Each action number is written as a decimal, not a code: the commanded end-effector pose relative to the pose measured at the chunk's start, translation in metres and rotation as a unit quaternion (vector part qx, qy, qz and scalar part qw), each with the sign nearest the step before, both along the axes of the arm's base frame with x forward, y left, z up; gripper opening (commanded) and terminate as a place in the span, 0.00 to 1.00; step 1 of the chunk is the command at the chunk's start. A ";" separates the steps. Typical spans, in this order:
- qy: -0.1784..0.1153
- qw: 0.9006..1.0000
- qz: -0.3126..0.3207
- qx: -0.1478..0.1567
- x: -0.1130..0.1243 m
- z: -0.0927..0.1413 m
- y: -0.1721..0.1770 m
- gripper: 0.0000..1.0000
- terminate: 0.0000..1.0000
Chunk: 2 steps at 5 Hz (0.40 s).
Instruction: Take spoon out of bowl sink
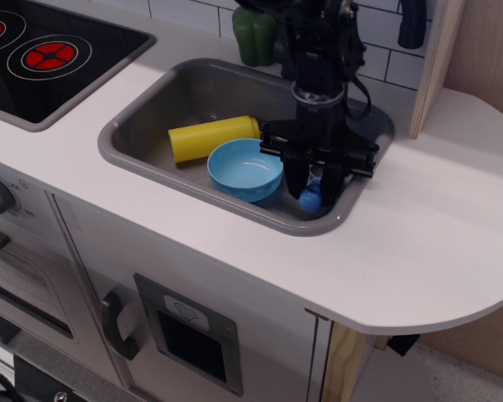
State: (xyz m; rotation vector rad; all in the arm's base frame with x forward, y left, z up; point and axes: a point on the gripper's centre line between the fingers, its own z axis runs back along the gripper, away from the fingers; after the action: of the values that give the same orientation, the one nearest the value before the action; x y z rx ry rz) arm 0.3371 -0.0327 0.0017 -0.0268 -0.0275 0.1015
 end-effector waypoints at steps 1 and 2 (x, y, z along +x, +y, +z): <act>-0.007 0.999 0.033 -0.018 0.013 0.020 0.003 1.00 0.00; -0.021 0.999 0.040 -0.031 0.014 0.037 0.006 1.00 0.00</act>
State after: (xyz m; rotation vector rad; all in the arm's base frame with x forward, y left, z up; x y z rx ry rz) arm 0.3399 -0.0256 0.0088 -0.0833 0.0269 0.1953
